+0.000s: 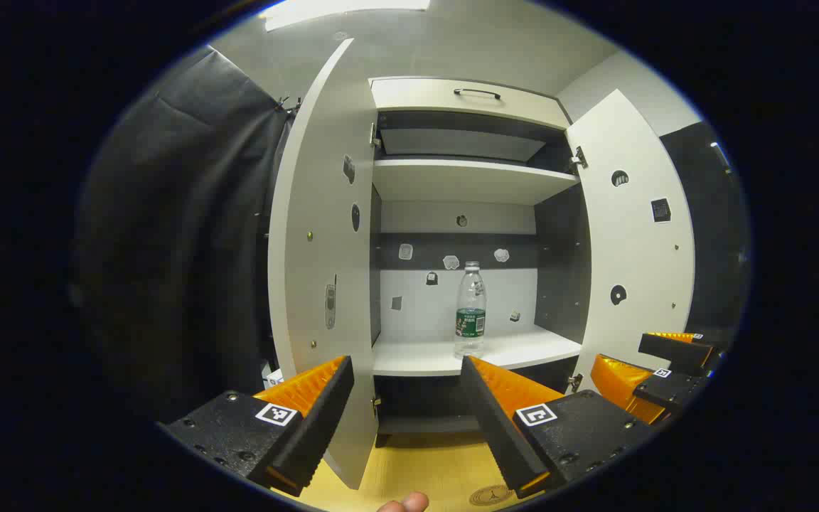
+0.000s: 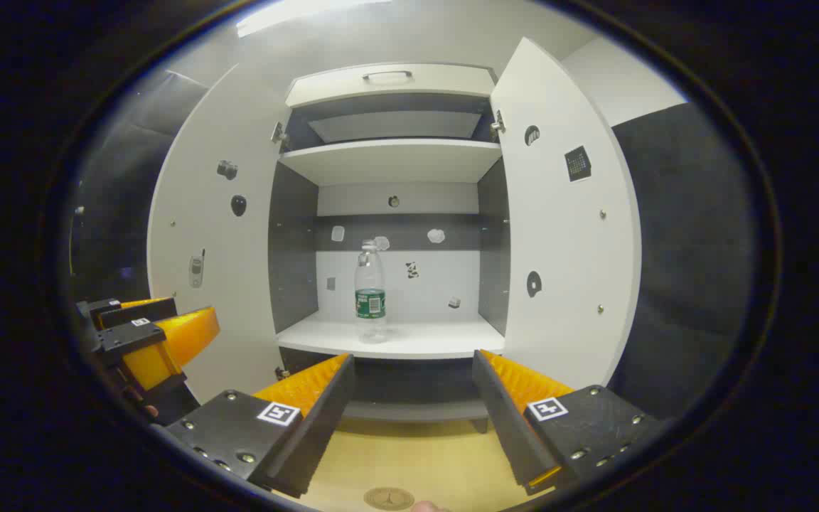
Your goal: Grasp the bottle in the cabinet with the left hand and place it on the coaster, then close the right door with the right hand and the left door with the left hand.
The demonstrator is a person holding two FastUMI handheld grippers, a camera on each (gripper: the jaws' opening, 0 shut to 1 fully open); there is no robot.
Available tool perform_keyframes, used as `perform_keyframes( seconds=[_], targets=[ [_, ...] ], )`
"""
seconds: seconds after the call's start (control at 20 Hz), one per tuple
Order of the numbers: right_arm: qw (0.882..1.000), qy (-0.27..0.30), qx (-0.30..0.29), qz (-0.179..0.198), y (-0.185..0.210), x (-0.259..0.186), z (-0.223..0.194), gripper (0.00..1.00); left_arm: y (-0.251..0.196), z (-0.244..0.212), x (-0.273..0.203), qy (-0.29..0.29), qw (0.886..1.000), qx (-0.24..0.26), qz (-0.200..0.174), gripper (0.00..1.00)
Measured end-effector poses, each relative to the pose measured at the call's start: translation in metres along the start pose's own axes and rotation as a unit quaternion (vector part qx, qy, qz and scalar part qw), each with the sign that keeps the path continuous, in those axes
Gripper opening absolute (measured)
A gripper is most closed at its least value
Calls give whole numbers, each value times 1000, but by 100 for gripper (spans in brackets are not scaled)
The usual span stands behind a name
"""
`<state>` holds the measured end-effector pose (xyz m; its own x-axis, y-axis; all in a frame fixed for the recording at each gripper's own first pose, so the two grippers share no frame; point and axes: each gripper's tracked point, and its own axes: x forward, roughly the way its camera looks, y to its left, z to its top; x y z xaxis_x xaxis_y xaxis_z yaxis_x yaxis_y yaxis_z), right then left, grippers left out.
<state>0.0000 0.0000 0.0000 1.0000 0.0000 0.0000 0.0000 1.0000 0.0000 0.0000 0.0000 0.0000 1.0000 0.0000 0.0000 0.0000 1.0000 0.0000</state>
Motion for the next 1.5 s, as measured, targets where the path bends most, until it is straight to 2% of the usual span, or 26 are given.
perform_keyframes(
  seconds=[0.25, 1.0, 1.5],
  targets=[
    [1000, 1, 3, 1, -1, -2, 3, 100, 4, 4, -4, -8, 1000, 5, 12, 96],
    [1000, 5, 11, 0, -5, 4, 3, 100, 3, -9, 1, 7, 1000, 4, 4, 96],
    [1000, 28, 10, -4, -11, 5, -15, 100, -29, -22, 67, 13, 1000, 9, -26, 96]
  ],
)
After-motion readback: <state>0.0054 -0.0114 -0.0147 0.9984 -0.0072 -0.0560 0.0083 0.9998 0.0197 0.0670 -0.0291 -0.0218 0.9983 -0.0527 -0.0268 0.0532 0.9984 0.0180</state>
